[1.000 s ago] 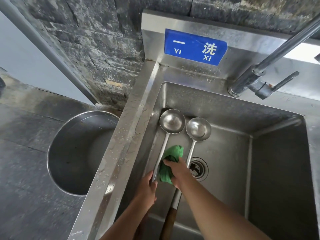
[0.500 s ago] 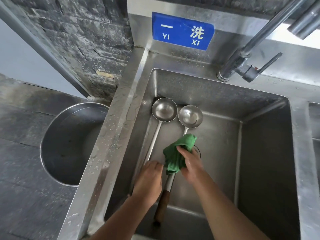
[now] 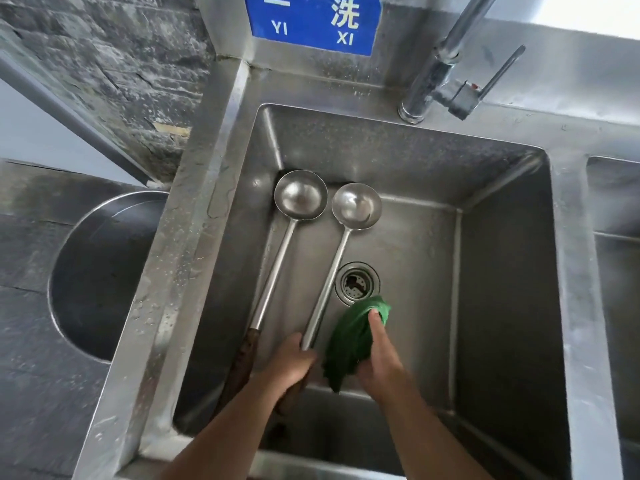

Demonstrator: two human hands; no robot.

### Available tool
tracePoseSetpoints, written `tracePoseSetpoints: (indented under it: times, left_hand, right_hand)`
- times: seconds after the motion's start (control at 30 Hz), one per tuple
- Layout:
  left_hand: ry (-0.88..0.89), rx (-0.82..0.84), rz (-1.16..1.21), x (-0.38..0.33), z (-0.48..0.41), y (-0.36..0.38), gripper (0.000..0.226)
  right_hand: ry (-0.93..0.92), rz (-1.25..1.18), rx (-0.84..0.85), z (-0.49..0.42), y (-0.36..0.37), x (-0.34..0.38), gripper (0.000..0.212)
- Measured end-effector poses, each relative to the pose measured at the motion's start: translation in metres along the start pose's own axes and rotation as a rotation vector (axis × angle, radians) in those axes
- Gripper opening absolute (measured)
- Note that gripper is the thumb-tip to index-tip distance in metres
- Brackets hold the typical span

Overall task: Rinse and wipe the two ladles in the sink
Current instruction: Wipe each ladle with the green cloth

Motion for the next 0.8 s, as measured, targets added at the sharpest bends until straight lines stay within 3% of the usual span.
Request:
tracePoseSetpoints:
  times: [0.17,0.27,0.33,0.5,0.67,0.7,0.73,0.8]
  left_hand:
    - [0.056,-0.050,0.052,-0.024,0.037,0.010,0.011]
    - [0.088,-0.017,0.031,-0.040,0.053,0.023,0.009]
    - [0.131,-0.019,-0.017,-0.054,0.062,0.025,0.010]
    - [0.295,0.009,-0.208,-0.107,0.092,0.023,0.016]
    - [0.366,-0.016,-0.305,-0.145,0.133,0.014,0.010]
    - [0.375,-0.005,-0.283,-0.149,0.141,0.014,0.010]
    - [0.375,0.006,-0.272,-0.150,0.147,0.015,0.012]
    - [0.376,0.004,-0.276,-0.153,0.160,0.016,0.014]
  right_hand:
    - [0.181,0.064,0.129,0.010,0.032,-0.040,0.056]
    - [0.195,-0.040,0.188,0.020,0.044,-0.038,0.062]
    - [0.188,-0.053,0.179,0.031,0.053,-0.027,0.052]
    - [0.054,-0.082,0.138,0.052,0.065,0.003,0.053]
    - [-0.183,-0.199,0.364,0.095,0.088,0.046,0.072]
    - [-0.187,-0.221,0.396,0.101,0.090,0.051,0.066]
    - [-0.049,-0.398,0.540,0.111,0.108,0.045,0.050]
    - [-0.101,-0.424,0.583,0.121,0.104,0.058,0.038]
Point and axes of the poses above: each hand's wrist, its own z-axis away from the middle knuckle, its own y-axis out of the palm, x = y × z, the point moved 10 cm from there along -z, towards the middle knuckle, and after that the axes turned 13 degrees about x, right-handed, at the moved point
